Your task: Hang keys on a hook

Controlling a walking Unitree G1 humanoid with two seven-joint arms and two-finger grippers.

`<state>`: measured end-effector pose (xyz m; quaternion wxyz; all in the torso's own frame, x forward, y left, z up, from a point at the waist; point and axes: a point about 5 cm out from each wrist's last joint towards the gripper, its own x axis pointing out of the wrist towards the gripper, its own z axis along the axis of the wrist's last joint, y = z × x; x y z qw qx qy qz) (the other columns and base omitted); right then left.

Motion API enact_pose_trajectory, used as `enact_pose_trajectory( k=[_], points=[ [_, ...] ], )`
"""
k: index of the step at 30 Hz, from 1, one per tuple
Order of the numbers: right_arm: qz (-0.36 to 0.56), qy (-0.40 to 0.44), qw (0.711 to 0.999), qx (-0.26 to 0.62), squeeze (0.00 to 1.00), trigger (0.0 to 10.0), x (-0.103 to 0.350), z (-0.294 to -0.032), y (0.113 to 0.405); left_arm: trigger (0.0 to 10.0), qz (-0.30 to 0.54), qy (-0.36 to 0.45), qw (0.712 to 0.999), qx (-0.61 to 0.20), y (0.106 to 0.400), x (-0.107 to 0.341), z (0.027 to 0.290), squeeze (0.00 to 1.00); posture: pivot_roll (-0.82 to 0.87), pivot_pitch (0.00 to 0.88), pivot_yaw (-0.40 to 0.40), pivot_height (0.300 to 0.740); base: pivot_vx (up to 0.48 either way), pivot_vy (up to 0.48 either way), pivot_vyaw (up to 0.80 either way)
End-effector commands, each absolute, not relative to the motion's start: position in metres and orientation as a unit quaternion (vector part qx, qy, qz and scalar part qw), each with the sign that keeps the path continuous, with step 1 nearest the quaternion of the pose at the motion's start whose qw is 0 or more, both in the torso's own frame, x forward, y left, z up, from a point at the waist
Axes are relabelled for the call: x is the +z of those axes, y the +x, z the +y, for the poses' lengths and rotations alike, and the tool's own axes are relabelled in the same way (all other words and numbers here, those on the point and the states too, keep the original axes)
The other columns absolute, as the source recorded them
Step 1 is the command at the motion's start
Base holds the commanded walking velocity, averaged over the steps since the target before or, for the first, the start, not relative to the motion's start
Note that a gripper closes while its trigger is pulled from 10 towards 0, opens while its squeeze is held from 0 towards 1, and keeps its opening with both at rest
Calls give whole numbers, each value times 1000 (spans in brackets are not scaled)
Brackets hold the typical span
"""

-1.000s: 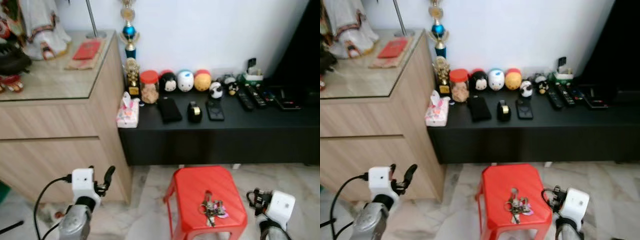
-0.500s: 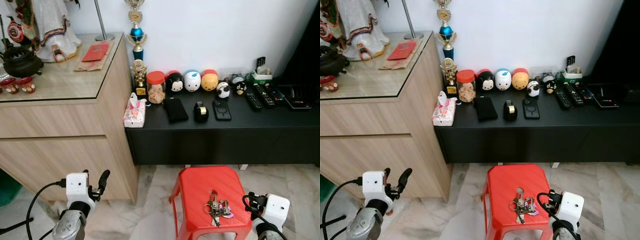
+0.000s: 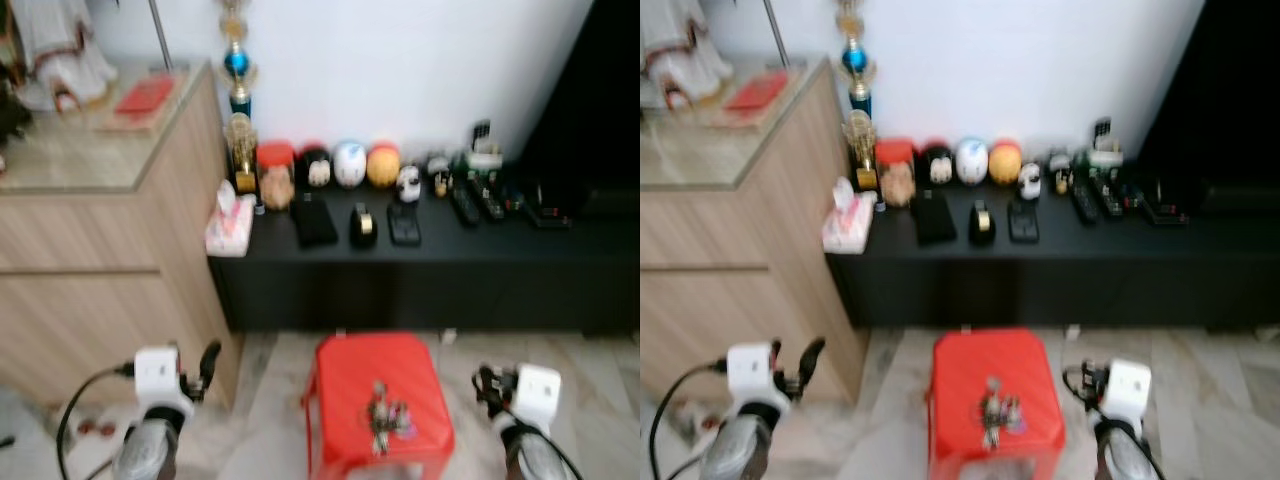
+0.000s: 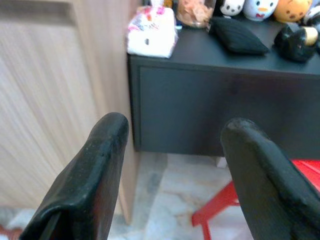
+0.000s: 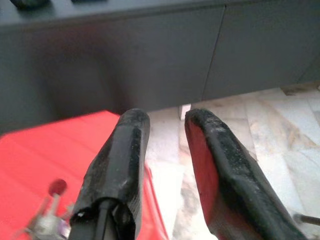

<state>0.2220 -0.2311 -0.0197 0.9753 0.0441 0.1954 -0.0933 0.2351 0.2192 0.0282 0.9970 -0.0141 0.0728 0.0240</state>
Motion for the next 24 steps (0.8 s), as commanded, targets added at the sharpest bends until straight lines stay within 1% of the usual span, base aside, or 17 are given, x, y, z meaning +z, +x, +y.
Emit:
enact_pose_trajectory(
  k=[1,8,16,19,20,24],
  points=[
    [203,39,975,-82,0,10000,-20,-230,225,10000,71,-7,997,33,234,29,224,0,-56,0,-51,740,0,0,0],
    [206,34,975,-72,0,10000,-19,-234,230,10000,78,-7,996,39,233,26,228,0,-73,0,-36,740,0,0,0],
    [207,39,976,-55,0,10000,-21,-229,230,10000,76,-7,997,30,245,28,225,0,-99,0,-21,740,0,0,800],
    [214,46,974,-61,0,10000,-23,-229,229,10000,80,-10,997,21,248,27,222,0,-105,0,-17,740,0,0,0],
    [211,48,974,-64,0,10000,-22,-230,229,10000,83,-9,996,7,248,26,217,0,-105,0,-14,740,0,0,0],
    [210,53,974,-69,0,10000,-23,-232,229,10000,84,-14,996,11,246,24,218,0,-103,0,-15,740,0,0,0]
  ],
)
